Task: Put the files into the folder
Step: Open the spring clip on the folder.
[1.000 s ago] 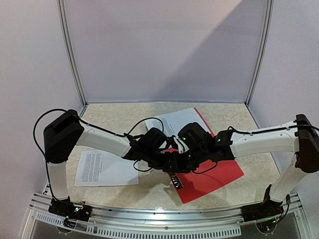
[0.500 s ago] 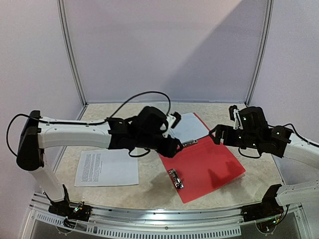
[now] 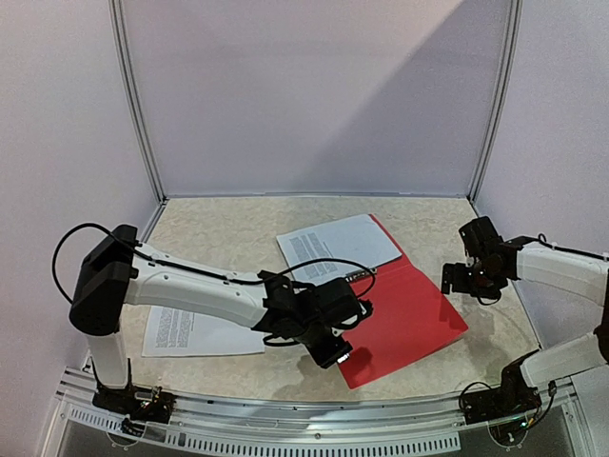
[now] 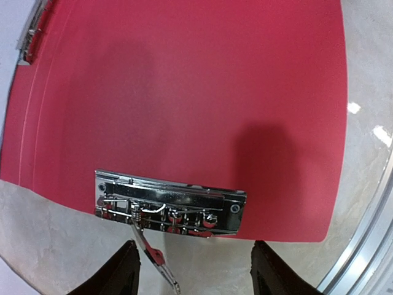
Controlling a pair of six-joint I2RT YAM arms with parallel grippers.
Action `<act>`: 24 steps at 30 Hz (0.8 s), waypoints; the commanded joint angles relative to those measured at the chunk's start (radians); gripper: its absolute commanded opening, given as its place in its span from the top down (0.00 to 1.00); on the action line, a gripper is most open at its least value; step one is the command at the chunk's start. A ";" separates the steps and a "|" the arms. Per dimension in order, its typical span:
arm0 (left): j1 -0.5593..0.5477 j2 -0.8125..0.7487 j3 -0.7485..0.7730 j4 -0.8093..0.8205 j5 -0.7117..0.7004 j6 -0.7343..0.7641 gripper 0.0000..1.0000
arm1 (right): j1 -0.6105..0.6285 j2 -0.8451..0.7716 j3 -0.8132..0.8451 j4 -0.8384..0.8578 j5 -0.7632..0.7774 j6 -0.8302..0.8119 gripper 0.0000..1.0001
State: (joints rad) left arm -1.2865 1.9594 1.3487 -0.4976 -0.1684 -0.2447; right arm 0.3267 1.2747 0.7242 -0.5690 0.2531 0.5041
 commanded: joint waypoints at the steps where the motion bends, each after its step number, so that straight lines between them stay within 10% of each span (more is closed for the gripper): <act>1: 0.015 0.018 0.026 -0.042 -0.062 -0.014 0.37 | -0.047 0.025 -0.068 0.047 -0.095 -0.032 0.01; 5: 0.062 0.007 0.015 -0.037 -0.074 -0.045 0.38 | -0.047 0.046 -0.117 0.088 -0.235 -0.058 0.06; 12: 0.166 -0.051 -0.057 0.000 -0.063 -0.065 0.39 | -0.032 -0.050 -0.262 0.126 -0.487 -0.010 0.41; 24: 0.406 0.019 -0.064 0.117 0.158 -0.137 0.39 | 0.037 -0.229 -0.358 0.064 -0.514 0.038 0.59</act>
State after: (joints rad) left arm -0.9401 1.9392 1.2686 -0.4400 -0.1268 -0.3523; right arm 0.3584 1.0531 0.3798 -0.4496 -0.2451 0.5430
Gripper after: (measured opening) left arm 0.606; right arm 0.416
